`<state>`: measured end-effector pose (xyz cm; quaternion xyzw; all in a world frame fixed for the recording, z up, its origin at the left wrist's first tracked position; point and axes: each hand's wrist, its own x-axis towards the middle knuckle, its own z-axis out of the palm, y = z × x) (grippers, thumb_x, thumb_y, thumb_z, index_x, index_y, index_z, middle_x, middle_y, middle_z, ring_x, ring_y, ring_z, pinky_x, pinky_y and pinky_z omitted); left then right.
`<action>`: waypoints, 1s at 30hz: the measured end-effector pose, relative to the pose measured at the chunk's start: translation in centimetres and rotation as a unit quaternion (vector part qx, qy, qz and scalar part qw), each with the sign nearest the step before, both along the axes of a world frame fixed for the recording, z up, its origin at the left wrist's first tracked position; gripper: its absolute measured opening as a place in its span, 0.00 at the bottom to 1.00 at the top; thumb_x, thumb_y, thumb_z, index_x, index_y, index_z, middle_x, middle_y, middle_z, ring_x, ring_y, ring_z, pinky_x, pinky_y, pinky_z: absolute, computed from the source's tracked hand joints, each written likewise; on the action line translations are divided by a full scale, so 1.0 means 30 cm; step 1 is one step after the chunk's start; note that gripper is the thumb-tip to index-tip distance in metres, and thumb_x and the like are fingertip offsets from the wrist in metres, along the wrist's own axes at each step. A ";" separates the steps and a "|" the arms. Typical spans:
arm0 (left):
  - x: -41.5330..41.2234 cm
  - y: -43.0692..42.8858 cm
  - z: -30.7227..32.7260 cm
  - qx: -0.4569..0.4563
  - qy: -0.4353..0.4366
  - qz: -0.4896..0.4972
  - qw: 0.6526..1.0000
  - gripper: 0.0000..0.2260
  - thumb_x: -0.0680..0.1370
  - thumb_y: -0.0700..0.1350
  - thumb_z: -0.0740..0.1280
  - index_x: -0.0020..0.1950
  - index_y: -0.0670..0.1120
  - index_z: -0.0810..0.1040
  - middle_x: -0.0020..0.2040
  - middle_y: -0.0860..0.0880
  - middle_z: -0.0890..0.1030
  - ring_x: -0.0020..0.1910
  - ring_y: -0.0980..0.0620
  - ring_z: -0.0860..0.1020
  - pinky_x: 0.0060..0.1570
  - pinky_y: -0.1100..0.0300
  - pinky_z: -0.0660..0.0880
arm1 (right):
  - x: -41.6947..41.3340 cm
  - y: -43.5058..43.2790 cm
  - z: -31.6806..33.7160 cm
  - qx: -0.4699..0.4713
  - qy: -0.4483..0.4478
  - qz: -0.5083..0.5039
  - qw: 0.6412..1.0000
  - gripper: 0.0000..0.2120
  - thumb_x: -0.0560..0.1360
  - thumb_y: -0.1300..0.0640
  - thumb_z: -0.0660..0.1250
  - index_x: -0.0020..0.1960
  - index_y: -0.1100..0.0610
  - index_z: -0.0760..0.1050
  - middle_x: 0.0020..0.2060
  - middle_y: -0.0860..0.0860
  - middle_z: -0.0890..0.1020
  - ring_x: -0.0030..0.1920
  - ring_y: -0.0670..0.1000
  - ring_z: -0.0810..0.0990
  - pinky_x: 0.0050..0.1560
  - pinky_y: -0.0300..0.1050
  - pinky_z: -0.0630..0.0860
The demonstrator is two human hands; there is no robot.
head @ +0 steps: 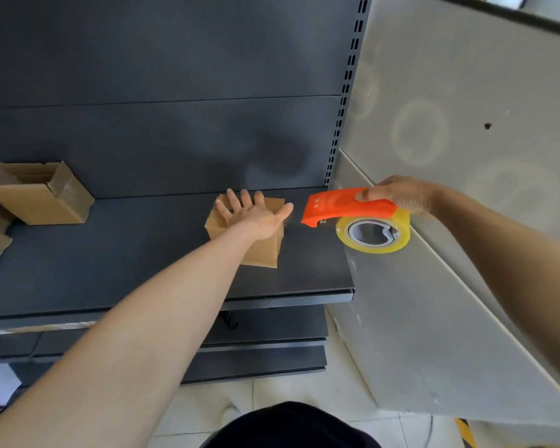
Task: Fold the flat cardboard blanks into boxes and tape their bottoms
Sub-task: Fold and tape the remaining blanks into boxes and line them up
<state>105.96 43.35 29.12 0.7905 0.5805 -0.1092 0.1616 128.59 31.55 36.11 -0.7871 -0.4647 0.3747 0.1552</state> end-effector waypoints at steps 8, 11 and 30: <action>-0.010 -0.001 0.003 0.001 0.009 -0.017 1.000 0.42 0.73 0.73 0.42 0.79 0.48 0.41 0.78 0.44 0.39 0.75 0.40 0.34 0.70 0.38 0.33 | 0.015 -0.060 0.017 -0.004 0.049 0.005 0.999 0.29 0.63 0.38 0.72 0.51 0.61 0.81 0.44 0.60 0.85 0.47 0.63 0.83 0.55 0.56 0.78; -0.011 0.000 -0.001 0.005 0.007 -0.021 1.000 0.43 0.73 0.74 0.43 0.79 0.48 0.41 0.78 0.44 0.39 0.75 0.40 0.33 0.70 0.38 0.33 | 0.018 -0.060 0.023 -0.024 -0.008 0.008 1.000 0.21 0.71 0.41 0.69 0.51 0.59 0.80 0.46 0.57 0.84 0.48 0.60 0.82 0.57 0.53 0.76; -0.011 -0.004 -0.018 0.034 -0.009 -0.020 0.999 0.42 0.76 0.68 0.52 0.78 0.45 0.39 0.78 0.42 0.39 0.75 0.39 0.35 0.69 0.38 0.33 | -0.338 0.130 -0.198 0.002 -0.405 0.117 0.907 0.17 0.76 0.47 0.58 0.60 0.54 0.76 0.53 0.54 0.81 0.54 0.58 0.79 0.48 0.47 0.69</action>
